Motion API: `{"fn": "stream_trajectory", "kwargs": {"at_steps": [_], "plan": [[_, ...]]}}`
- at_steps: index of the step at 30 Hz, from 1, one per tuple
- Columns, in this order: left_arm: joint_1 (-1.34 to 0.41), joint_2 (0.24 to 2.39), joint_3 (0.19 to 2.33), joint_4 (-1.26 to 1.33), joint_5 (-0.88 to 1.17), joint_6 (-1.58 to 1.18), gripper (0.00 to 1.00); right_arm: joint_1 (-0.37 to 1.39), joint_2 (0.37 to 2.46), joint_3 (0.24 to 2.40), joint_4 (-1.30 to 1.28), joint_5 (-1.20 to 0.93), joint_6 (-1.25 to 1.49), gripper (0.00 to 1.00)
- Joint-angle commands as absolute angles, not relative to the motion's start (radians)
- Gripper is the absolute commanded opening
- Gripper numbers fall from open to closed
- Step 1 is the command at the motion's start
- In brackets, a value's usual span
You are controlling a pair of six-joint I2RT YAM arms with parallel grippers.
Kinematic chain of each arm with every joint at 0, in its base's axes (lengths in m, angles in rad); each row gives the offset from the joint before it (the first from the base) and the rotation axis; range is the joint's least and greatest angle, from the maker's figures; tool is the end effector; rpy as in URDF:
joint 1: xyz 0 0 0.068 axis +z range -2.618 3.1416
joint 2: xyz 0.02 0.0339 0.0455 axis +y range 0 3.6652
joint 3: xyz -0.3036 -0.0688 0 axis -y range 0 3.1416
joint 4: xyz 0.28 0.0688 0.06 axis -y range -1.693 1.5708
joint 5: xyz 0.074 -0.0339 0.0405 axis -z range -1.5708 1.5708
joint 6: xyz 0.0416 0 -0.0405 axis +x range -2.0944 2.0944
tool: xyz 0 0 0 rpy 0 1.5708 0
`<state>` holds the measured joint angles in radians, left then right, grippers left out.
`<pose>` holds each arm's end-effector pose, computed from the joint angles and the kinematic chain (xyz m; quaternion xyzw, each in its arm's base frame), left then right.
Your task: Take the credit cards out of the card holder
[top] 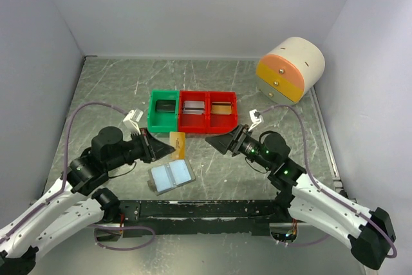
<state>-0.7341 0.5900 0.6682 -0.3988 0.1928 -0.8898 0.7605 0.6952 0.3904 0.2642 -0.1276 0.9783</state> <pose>0.1069 -0.1072 0.3279 -0.0066 0.8091 -0.4764 0.3441 0.1319 0.1328 0.2765 0.0343 0.7204 0.5577 0.4109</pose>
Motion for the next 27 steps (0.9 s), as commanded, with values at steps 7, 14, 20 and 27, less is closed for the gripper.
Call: {"fn": "stream_trajectory", "kwargs": {"at_steps": [7, 14, 20, 27], "plan": [[-0.735, 0.590, 0.572, -0.078, 0.381, -0.992, 0.07, 0.762, 0.949, 0.439, 0.690, -0.460, 1.047, 0.66], [-0.735, 0.587, 0.521, 0.005, 0.425, -1.032, 0.07, 0.778, 1.014, 0.446, 0.756, -0.511, 1.077, 0.48], [-0.735, 0.577, 0.535, -0.021, 0.406, -1.014, 0.07, 0.784, 1.044, 0.427, 0.832, -0.561, 1.123, 0.40], [-0.736, 0.570, 0.522, 0.014, 0.420, -1.032, 0.07, 0.794, 1.107, 0.414, 0.967, -0.607, 1.186, 0.29]]}}
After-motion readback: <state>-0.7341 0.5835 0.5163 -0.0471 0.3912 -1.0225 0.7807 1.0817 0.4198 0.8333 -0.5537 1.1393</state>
